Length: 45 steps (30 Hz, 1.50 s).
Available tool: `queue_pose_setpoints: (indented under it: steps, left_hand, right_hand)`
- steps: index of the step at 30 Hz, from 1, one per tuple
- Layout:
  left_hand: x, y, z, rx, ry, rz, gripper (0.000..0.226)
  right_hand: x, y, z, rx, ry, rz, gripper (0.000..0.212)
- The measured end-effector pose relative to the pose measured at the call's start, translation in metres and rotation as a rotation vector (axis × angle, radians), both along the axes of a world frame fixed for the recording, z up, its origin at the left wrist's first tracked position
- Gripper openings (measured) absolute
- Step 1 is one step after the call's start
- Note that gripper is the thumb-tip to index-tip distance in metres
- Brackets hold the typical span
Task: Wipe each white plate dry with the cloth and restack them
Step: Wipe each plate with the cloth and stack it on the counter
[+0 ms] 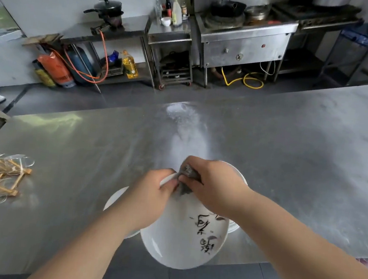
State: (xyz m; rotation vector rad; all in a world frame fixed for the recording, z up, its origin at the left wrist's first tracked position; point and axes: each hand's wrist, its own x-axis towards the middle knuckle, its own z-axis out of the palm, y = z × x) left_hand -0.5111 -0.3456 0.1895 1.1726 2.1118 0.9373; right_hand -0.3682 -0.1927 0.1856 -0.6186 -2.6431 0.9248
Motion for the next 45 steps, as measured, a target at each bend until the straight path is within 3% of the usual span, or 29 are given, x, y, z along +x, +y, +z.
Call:
queue_pose_setpoints:
  steps: [2,5,10,14,17,19,21,23,24,26,29,31,36,40,45]
  left_hand:
    - [0.002,0.006,0.005,0.074,-0.037,0.033,0.031]
    - [-0.004,0.007,0.003,0.177,-0.122,0.215,0.039]
    - [0.008,0.007,-0.027,0.186,-0.284,0.633,0.036]
    - [0.029,0.009,-0.049,0.152,-0.412,0.75,0.033]
    - [0.037,0.011,-0.05,0.032,-0.419,0.701,0.038]
    - [0.034,0.014,-0.044,-0.117,-0.583,0.613,0.055]
    - [0.027,0.016,-0.037,-0.263,-0.868,0.493,0.089]
    - [0.02,0.02,-0.031,-0.257,-1.183,0.423,0.108]
    - [0.018,0.023,-0.028,-0.19,-1.311,0.438,0.106]
    - [0.011,0.028,-0.022,0.047,-1.455,0.541,0.075]
    - [0.001,0.032,-0.016,0.267,-1.424,0.596,0.036]
    - [0.0,0.033,-0.016,0.272,-1.315,0.551,0.032]
    - [0.024,0.03,-0.021,0.308,-1.267,0.25,0.046]
    - [0.024,0.024,-0.017,0.409,-1.292,0.168,0.043]
    - [0.019,0.017,-0.008,0.439,-1.18,0.236,0.046]
  right_hand:
    - [-0.008,0.002,0.012,0.027,0.049,0.02,0.015]
    - [-0.004,0.01,0.01,-0.114,0.104,-0.153,0.02]
    - [0.024,0.008,-0.036,-0.38,-0.015,-0.433,0.024]
    - [0.041,0.005,-0.055,-0.383,-0.075,-0.465,0.027]
    - [0.047,0.016,-0.051,-0.335,-0.12,-0.46,0.024]
    - [0.051,0.023,-0.045,-0.29,-0.058,-0.476,0.023]
    - [0.053,0.026,-0.036,-0.158,0.06,-0.451,0.024]
    - [0.055,0.027,-0.023,-0.001,0.204,-0.353,0.021]
    - [0.056,0.027,-0.017,0.054,0.264,-0.279,0.02]
    - [0.059,0.026,-0.009,0.028,0.332,-0.109,0.019]
    - [0.062,0.02,-0.006,-0.245,0.279,-0.005,0.02]
    - [0.056,0.012,-0.009,-0.314,0.186,-0.047,0.025]
    - [0.023,-0.026,-0.016,0.0,0.004,-0.001,0.064]
    - [0.015,-0.018,-0.011,0.238,0.043,0.009,0.073]
    - [0.02,0.004,-0.009,0.158,-0.097,-0.091,0.076]
